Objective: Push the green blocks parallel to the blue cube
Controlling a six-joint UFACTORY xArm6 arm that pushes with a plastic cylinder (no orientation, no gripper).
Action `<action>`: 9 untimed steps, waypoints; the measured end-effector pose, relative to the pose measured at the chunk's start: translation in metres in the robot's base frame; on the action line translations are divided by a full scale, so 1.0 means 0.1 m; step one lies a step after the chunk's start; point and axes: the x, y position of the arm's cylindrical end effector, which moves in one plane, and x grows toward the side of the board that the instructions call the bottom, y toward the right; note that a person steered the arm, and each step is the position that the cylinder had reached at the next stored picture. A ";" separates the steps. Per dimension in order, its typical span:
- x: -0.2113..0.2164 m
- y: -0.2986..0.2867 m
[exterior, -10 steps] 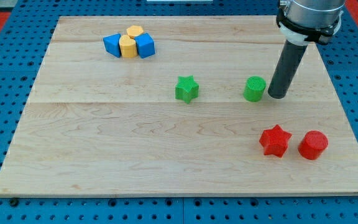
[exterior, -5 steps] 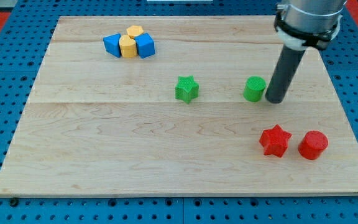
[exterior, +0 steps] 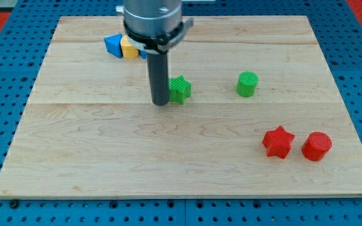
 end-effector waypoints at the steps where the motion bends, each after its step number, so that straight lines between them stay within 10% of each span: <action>1: -0.50 0.00; 3: 0.18 0.07; 6: -0.16 1.72; 7: -0.79 1.74; 9: 0.16 0.90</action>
